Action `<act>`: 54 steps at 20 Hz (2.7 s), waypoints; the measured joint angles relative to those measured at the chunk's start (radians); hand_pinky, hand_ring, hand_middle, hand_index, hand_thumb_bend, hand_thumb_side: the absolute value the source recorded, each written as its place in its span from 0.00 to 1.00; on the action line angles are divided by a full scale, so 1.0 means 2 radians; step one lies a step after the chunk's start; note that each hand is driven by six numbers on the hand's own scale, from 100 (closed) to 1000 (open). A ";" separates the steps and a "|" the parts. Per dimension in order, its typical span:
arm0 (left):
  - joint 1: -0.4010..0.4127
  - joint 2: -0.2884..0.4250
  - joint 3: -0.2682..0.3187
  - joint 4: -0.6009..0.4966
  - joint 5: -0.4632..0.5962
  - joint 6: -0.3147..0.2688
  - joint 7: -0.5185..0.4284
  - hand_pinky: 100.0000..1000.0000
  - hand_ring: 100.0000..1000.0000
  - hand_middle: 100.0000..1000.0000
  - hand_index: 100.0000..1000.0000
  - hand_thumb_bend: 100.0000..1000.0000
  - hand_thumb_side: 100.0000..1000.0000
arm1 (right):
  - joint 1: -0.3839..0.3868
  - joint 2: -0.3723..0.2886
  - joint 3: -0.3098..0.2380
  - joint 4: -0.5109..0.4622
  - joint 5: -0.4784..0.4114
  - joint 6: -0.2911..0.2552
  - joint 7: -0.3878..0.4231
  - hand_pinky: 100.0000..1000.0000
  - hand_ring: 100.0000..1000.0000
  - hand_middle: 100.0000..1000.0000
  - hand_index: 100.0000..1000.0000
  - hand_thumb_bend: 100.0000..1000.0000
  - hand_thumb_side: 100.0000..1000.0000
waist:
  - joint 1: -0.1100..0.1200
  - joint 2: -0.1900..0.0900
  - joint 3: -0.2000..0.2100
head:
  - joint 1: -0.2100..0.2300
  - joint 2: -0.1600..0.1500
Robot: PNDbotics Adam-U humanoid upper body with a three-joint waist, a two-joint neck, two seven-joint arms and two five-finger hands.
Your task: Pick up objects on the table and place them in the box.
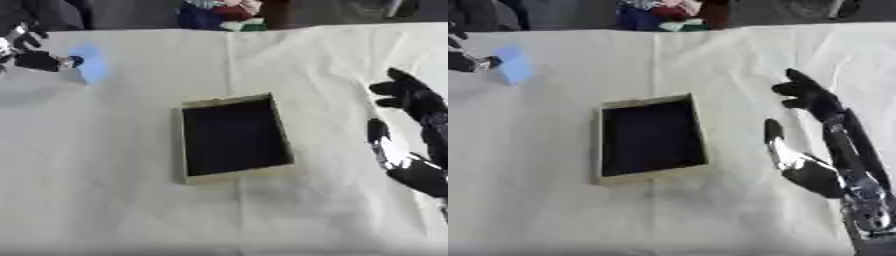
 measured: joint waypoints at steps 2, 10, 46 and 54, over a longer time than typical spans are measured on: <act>0.000 0.000 0.000 0.001 0.000 -0.001 0.002 0.78 0.76 0.76 0.90 0.54 0.34 | 0.000 0.001 0.000 0.000 0.000 0.000 0.000 0.74 0.82 0.74 0.97 0.04 0.47 | 0.000 0.000 0.000 | 0.000 0.000; 0.000 -0.004 0.000 0.004 -0.001 -0.001 0.004 0.78 0.77 0.77 0.91 0.55 0.35 | 0.000 0.001 0.000 0.000 -0.001 0.001 0.001 0.74 0.82 0.74 0.97 0.04 0.47 | -0.003 0.000 0.000 | 0.001 0.000; -0.050 -0.029 0.025 0.130 -0.034 0.012 0.099 0.77 0.76 0.75 0.89 0.54 0.36 | -0.007 0.010 0.006 0.000 -0.010 0.003 0.004 0.73 0.82 0.73 0.97 0.02 0.48 | 0.000 0.024 -0.023 | 0.006 0.000; -0.049 -0.031 0.025 0.133 -0.022 0.006 0.109 0.76 0.74 0.71 0.85 0.53 0.35 | -0.007 0.011 0.006 0.000 -0.010 0.003 0.004 0.73 0.82 0.73 0.97 0.02 0.48 | 0.000 0.025 -0.024 | 0.006 0.000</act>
